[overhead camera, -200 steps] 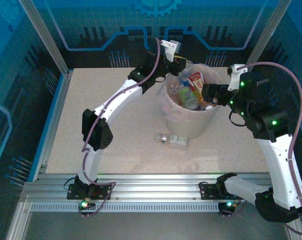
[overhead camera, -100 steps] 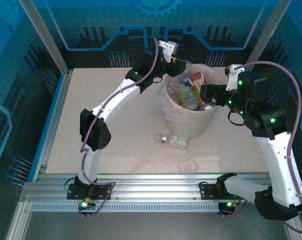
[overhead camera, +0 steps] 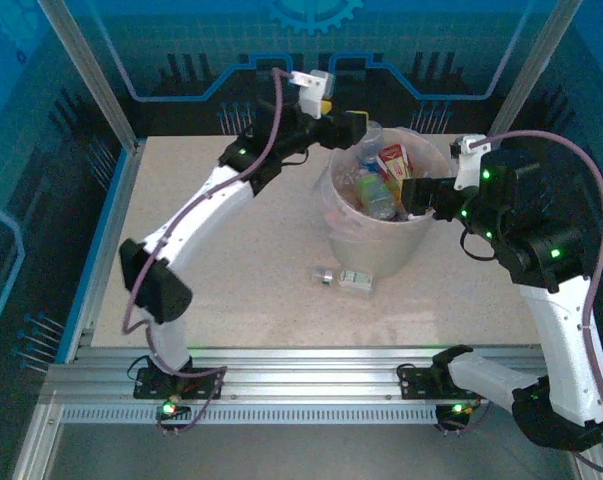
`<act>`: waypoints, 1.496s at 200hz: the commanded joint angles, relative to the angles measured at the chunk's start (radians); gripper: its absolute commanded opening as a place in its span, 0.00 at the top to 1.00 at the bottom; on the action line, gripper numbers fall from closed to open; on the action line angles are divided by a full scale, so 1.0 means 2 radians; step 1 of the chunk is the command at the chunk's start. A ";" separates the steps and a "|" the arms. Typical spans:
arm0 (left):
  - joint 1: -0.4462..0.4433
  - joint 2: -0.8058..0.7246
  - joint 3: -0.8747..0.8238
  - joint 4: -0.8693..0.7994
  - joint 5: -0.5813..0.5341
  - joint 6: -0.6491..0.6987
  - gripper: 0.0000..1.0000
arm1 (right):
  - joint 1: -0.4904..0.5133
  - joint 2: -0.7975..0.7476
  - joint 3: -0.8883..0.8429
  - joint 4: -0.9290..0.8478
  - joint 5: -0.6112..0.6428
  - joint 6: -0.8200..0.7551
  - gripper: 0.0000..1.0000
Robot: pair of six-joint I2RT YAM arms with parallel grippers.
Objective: Put the plastic bottles in the bin
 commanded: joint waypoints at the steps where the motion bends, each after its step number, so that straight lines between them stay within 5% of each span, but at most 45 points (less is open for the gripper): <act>1: 0.000 -0.071 -0.094 0.042 -0.013 -0.012 0.01 | 0.008 -0.011 -0.007 -0.017 0.021 -0.006 0.00; 46: -0.003 -0.245 -0.404 0.180 0.033 0.056 0.01 | 0.009 -0.018 -0.022 -0.026 0.028 0.004 0.00; 72: -0.034 -0.323 -0.538 0.213 0.026 0.161 0.01 | 0.009 -0.018 -0.025 -0.024 0.035 0.013 0.00; 122: -0.105 -0.354 -0.709 0.352 0.024 0.263 0.01 | 0.008 -0.014 -0.038 -0.021 0.050 0.033 0.00; 185: -0.141 -0.226 -0.709 0.433 0.032 0.308 0.01 | 0.007 -0.012 -0.049 -0.020 0.061 0.049 0.00; 299: -0.147 -0.041 -0.613 0.432 0.020 0.324 0.01 | 0.001 0.005 -0.057 -0.023 0.073 0.056 0.00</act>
